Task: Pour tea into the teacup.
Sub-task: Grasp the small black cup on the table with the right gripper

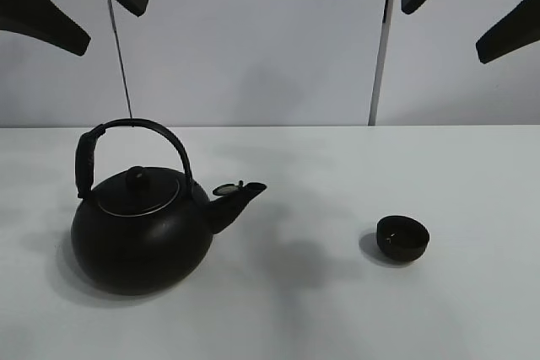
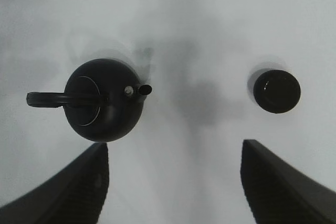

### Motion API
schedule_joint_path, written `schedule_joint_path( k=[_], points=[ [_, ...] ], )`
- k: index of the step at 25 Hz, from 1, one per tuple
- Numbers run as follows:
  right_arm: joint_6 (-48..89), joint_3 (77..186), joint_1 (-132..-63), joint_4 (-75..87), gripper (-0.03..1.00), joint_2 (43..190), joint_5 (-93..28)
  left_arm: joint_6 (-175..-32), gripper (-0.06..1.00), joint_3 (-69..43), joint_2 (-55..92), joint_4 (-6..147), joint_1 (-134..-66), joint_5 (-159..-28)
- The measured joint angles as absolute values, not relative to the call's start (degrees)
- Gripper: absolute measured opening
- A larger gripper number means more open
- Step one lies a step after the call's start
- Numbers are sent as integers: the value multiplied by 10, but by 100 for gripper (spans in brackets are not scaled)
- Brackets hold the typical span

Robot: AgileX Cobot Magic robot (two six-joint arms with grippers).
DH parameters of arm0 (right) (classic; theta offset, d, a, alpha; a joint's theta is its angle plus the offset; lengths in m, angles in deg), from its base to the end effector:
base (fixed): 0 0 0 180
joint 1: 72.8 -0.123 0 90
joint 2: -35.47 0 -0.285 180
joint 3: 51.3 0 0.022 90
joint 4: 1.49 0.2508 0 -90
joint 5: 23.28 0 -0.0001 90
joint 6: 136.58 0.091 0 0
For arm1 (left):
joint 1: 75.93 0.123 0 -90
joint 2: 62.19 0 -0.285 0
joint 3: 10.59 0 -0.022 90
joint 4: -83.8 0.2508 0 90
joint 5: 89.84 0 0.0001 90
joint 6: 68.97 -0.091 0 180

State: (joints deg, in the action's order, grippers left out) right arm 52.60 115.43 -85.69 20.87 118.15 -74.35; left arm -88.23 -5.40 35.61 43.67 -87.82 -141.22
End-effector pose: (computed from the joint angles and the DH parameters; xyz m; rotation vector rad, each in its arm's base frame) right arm 0.2527 0.0855 0.3305 0.1192 2.5810 0.6276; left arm 0.3145 -0.1131 0.3047 0.2811 2.5406 -0.8121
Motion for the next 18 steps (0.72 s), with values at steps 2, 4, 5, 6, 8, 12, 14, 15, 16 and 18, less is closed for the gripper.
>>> schedule_joint_path(
  k=[2, 4, 5, 6, 8, 12, 14, 15, 16, 18],
  points=[
    [526, 1154, -857, 209, 48, 1181, -744, -882, 54, -54, 356, 437, -878, -1412],
    [526, 1154, -857, 209, 48, 1181, -744, -882, 54, -54, 356, 437, -878, -1412],
    [526, 1154, -857, 209, 48, 1181, -744, -882, 54, -54, 356, 437, -878, -1412],
    [526, 1154, -857, 209, 48, 1181, -744, -882, 54, -54, 356, 437, -878, -1412],
    [524, 1154, -857, 209, 48, 1181, -744, -882, 54, -54, 356, 437, -878, -1412],
    [498, 1154, -857, 208, 48, 1181, -746, -882, 54, -54, 356, 437, -878, -1412],
    [482, 1154, -857, 202, 49, 1183, -748, -882, 54, -54, 356, 437, -878, -1412],
    [473, 1154, -857, 199, 50, 1184, -750, -882, 54, -54, 356, 437, -878, -1412],
    [464, 1154, -857, 196, 52, 1187, -752, -882, 54, -54, 356, 437, -878, -1412],
    [442, 1154, -857, 194, 57, 1194, -756, -882, 54, -54, 356, 437, -878, -1412]
  ],
)
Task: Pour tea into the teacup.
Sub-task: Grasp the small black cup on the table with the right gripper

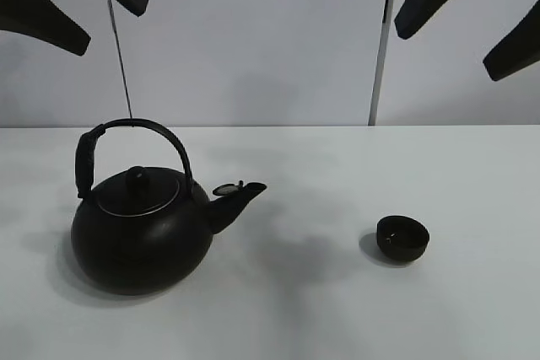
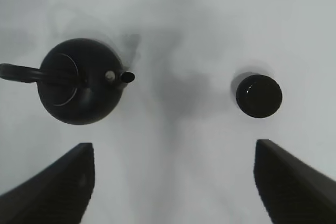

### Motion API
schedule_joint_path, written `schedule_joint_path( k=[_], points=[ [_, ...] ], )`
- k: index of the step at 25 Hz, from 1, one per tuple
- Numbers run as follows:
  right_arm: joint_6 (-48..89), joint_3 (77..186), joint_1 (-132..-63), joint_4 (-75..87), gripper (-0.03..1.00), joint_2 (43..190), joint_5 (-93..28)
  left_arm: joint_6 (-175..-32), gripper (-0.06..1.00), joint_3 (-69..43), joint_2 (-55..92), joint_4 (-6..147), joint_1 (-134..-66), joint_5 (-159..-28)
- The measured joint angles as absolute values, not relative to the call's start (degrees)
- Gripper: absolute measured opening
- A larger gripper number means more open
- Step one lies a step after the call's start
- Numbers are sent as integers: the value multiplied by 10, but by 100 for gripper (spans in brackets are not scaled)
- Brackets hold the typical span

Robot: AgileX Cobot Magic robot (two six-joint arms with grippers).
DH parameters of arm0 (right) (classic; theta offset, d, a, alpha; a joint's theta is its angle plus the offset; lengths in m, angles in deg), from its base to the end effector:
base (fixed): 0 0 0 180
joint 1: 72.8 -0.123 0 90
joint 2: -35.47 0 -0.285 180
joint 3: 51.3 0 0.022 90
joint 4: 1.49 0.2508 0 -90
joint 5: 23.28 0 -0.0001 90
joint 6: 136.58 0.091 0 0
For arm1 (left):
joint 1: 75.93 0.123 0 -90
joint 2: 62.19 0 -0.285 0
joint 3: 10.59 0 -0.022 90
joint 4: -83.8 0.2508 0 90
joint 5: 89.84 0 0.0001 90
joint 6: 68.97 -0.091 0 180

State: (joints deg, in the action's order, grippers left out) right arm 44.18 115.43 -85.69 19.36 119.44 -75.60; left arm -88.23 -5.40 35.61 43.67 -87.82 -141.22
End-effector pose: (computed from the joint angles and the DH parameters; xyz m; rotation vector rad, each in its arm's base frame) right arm 0.2558 0.0848 0.3228 -0.0864 2.6075 0.5394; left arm 0.3145 -0.1131 0.3047 0.2811 2.5406 -0.8121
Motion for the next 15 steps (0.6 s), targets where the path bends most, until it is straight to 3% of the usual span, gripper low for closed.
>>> schedule_joint_path(
  k=[15],
  points=[
    [403, 1154, -857, 157, 61, 1286, -787, -882, 54, -54, 356, 437, -878, -1409]
  ],
)
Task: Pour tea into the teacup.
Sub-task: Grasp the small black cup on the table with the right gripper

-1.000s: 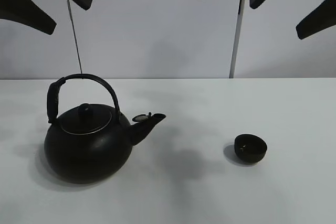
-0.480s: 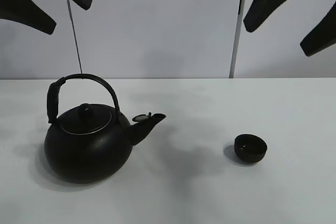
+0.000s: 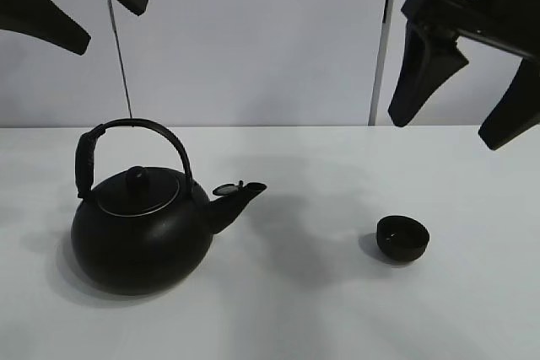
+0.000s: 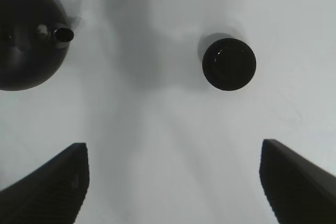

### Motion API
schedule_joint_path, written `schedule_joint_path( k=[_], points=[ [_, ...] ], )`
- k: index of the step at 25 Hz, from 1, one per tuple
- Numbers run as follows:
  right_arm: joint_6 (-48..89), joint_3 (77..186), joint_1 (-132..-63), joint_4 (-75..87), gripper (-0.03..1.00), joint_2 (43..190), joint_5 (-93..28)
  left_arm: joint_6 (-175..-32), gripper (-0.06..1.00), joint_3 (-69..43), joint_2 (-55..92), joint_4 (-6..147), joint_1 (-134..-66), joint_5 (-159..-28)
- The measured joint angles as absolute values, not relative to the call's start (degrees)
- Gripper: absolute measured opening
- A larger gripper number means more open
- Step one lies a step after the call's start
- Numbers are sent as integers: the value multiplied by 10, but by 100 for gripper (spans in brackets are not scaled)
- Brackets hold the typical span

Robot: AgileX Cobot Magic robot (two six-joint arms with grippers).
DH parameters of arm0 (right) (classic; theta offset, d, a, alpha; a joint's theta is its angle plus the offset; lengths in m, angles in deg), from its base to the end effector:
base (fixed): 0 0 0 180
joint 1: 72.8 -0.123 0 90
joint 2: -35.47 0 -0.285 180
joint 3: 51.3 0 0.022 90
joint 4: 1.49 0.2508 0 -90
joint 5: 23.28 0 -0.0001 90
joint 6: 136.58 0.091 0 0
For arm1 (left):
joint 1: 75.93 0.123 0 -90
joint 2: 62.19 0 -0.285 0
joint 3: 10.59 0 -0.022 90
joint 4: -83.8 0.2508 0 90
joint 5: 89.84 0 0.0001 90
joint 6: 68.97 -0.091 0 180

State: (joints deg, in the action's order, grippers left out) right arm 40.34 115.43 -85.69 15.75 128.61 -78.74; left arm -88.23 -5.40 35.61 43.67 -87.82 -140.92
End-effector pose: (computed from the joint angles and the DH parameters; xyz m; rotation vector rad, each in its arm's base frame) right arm 0.2793 0.0867 0.2745 -0.2070 2.8136 0.4271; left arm 0.3149 -0.1130 0.3048 0.2782 2.5366 -0.8096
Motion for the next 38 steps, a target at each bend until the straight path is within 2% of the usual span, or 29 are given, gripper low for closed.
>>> schedule_joint_path(
  k=[7, 16, 38],
  points=[
    [403, 1154, -858, 141, 61, 1346, -777, -882, 54, -54, 356, 437, -878, -1409],
    [468, 1155, -916, 48, 61, 1385, -726, -882, 54, -54, 356, 437, -878, -1409],
    [483, 1156, -917, 32, 61, 1480, -656, -882, 54, -54, 356, 437, -878, -1409]
  ],
)
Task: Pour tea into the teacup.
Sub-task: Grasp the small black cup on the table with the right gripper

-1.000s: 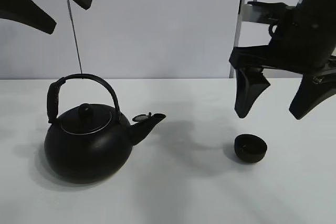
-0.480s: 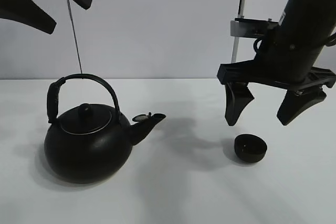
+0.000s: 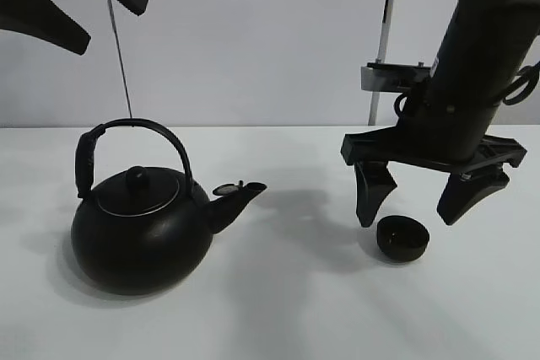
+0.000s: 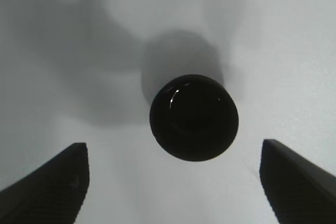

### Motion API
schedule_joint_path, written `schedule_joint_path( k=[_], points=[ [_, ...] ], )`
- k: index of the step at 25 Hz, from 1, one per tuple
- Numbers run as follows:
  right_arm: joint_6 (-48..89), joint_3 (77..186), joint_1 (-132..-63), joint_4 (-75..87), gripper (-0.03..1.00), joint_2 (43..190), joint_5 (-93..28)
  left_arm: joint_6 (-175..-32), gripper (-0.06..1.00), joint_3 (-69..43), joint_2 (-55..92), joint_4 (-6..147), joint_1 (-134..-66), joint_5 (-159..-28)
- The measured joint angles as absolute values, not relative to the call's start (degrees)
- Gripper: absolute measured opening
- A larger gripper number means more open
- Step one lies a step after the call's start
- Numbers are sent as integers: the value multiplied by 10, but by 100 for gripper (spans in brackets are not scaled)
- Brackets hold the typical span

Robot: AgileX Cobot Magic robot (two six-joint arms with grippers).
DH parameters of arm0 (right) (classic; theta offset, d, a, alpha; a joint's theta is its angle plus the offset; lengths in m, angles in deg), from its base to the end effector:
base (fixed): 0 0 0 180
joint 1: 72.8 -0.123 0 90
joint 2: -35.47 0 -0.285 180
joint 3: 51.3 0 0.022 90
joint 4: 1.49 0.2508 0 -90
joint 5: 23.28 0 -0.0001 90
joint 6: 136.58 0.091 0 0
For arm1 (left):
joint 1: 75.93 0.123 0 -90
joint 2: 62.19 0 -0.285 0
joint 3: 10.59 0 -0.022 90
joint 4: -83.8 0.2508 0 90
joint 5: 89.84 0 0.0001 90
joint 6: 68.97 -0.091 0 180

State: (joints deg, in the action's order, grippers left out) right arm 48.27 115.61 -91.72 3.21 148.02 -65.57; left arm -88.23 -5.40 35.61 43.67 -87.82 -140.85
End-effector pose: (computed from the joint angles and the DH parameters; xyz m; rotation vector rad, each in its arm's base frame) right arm 0.3247 0.1166 0.1691 -0.2803 2.9310 0.1529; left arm 0.3150 -0.1130 0.3048 0.2775 2.5357 -0.8090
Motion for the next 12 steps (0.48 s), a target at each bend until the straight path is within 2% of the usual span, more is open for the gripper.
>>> schedule_joint_path(
  k=[12],
  points=[
    [500, 1156, -917, 17, 61, 1527, -636, -882, 54, -54, 356, 437, -878, -1409]
  ],
)
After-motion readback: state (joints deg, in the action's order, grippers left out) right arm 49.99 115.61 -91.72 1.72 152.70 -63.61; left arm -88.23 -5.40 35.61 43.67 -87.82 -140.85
